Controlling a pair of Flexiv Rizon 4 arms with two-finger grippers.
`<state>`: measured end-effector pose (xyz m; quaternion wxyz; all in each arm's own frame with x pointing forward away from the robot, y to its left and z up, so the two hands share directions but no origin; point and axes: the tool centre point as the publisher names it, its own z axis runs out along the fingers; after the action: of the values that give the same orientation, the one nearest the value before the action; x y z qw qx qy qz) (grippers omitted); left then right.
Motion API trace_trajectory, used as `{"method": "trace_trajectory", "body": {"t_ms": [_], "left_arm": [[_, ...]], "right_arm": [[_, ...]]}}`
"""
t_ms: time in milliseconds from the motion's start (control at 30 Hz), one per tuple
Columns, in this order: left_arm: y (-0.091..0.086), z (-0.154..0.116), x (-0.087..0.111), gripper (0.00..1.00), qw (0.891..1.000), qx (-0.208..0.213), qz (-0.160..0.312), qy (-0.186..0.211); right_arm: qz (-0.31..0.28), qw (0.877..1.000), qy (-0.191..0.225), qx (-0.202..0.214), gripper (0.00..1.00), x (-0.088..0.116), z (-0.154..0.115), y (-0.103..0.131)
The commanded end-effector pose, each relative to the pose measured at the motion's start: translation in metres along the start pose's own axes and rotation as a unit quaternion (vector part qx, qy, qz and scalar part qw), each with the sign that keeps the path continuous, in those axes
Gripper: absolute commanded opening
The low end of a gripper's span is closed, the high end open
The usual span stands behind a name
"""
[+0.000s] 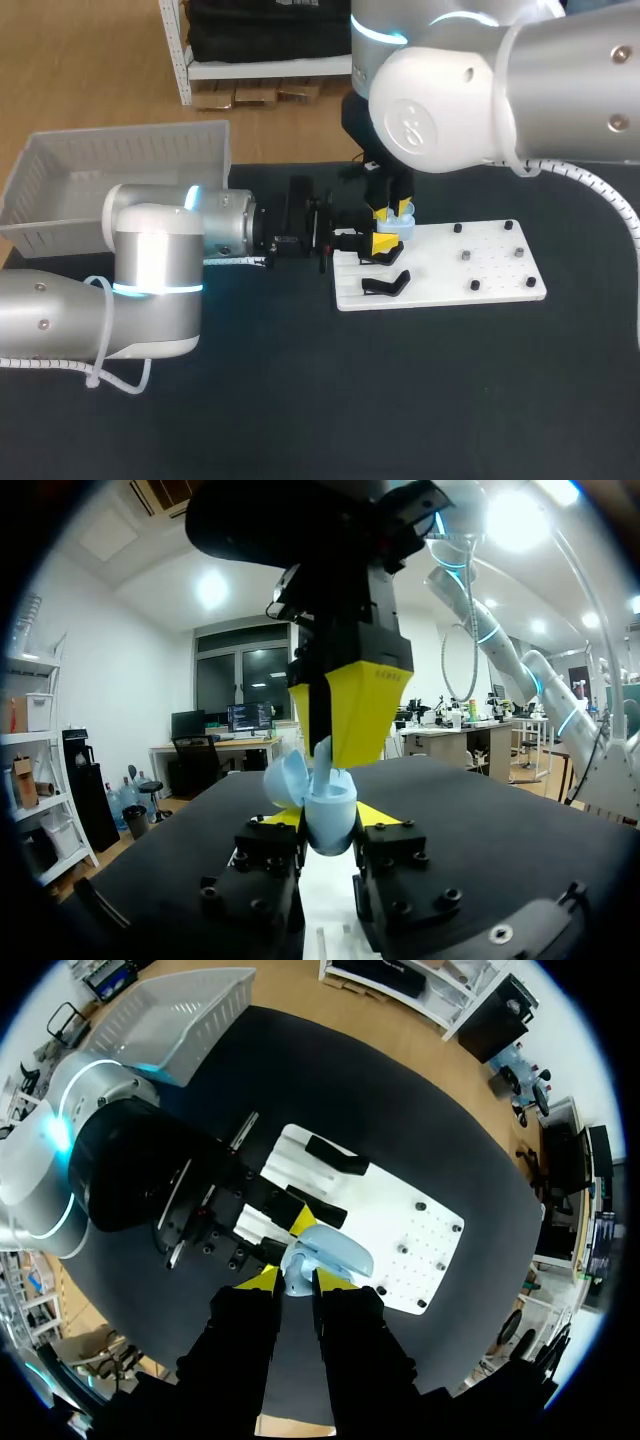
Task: Pick up each earbud case from the left stands, insert the matching earbuds, close the lid, and place the case in the box.
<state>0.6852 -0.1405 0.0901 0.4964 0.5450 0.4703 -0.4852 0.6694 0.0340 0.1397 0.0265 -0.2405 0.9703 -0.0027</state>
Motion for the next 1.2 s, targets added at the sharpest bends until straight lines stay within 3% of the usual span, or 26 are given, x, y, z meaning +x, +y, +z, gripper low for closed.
{"method": "trace_trajectory", "body": {"t_ms": [33,300,333,400,567,833,1067,1200], "left_arm": [[-0.001,0.001,0.001,0.0,1.0,-0.003,0.002,-0.002],[-0.001,0.001,0.001,0.0,1.0,-0.003,0.002,-0.002],[-0.001,0.001,0.001,0.0,1.0,-0.003,0.002,-0.002],[-0.001,0.001,0.001,0.0,1.0,-0.003,0.002,-0.002],[-0.001,0.001,0.001,0.0,1.0,-0.003,0.002,-0.002],[-0.001,0.001,0.001,0.0,1.0,-0.003,0.002,-0.002],[-0.001,0.001,0.001,0.0,1.0,-0.003,0.002,-0.002],[-0.001,0.001,0.001,0.0,1.0,-0.003,0.002,-0.002]], "right_arm": [[0.0,1.0,0.003,0.001,0.0,-0.002,0.003,0.0],[0.001,1.0,0.005,0.002,0.0,-0.001,0.004,0.0],[0.002,1.0,0.005,0.002,0.21,-0.001,0.004,0.0],[0.003,1.0,0.004,0.002,0.41,-0.001,0.004,0.0],[0.004,1.0,-0.003,-0.003,0.68,0.002,-0.002,0.0],[0.044,0.998,-0.036,-0.023,0.97,-0.009,-0.017,-0.02],[0.143,0.989,-0.018,-0.037,1.0,-0.032,-0.001,-0.06],[0.17,0.985,-0.005,-0.036,1.0,-0.038,0.012,-0.076]]}}
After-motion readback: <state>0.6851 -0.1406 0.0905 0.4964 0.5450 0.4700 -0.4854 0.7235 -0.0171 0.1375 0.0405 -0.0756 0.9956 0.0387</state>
